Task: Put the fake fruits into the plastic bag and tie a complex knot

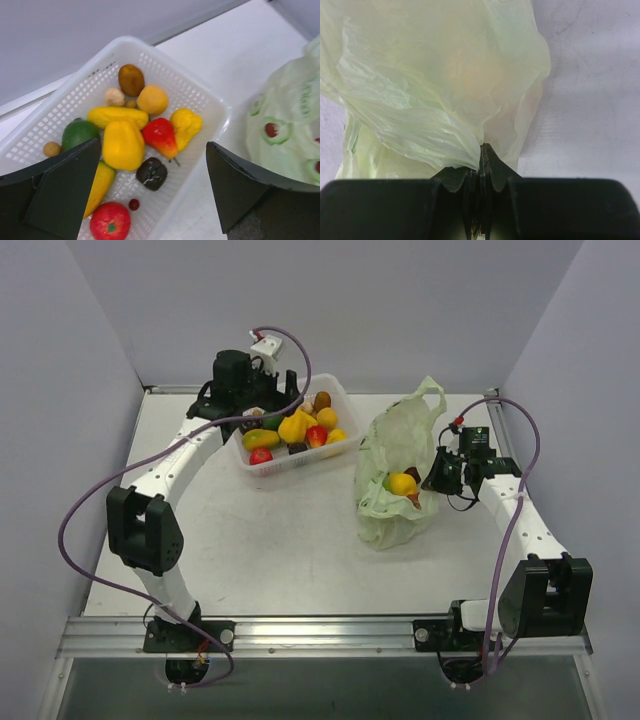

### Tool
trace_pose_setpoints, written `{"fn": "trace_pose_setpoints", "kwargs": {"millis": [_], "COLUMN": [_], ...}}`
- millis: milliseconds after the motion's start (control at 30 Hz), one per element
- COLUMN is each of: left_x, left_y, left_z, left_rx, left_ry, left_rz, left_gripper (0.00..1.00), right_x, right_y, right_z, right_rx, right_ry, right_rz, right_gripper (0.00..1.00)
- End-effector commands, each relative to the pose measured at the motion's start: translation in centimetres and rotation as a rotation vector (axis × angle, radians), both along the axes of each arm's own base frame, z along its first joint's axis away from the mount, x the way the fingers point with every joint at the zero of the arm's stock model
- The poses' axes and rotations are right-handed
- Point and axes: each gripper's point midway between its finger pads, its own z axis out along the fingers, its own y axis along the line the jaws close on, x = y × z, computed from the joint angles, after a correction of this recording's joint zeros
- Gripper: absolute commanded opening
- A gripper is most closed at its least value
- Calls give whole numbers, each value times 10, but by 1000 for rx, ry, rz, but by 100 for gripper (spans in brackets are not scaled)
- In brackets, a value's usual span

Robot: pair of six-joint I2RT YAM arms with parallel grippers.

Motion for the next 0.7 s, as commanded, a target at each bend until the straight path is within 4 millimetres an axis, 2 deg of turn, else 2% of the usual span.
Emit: {"fn": "trace_pose_setpoints", "kwargs": {"millis": [0,33,67,133,167,367,433,467,500,567,600,667], "left_x": [15,19,27,37,42,64,69,73,77,82,86,89], "left_y": [11,13,15,18,17,8,6,6,6,7,7,8], "left_z": [-46,-47,-62,-70,-84,-121,-128,-138,-137,-151,-148,-159], "left_rx": [181,199,220,232,244,261,265,275,276,295,294,301], "left_ry": [25,32,58,63,81,116,120,132,124,144,136,155], "left_rz": [-5,-1,17,28,28,1,-2,-1,6,17,26,26], "left_gripper": [97,97,97,97,97,97,97,97,97,97,98,97], "right_x": [-2,-2,-1,-1,-1,0,0,0,0,0,-1,0], "right_y": [-1,-1,-2,-2,-2,-3,-4,-3,-3,-3,-3,-3], "right_z": [8,7,8,7,6,5,5,5,4,3,2,3], "right_rx": [-1,-1,-2,-5,-6,-10,-12,-12,-13,-12,-11,-10], "right_ry": [-22,-19,-21,-16,-13,-11,-10,-8,-5,-2,3,1], "right_rz": [2,2,1,-1,0,1,-2,-1,0,1,0,1], "right_gripper": [0,0,0,0,0,0,0,0,0,0,0,0]}}
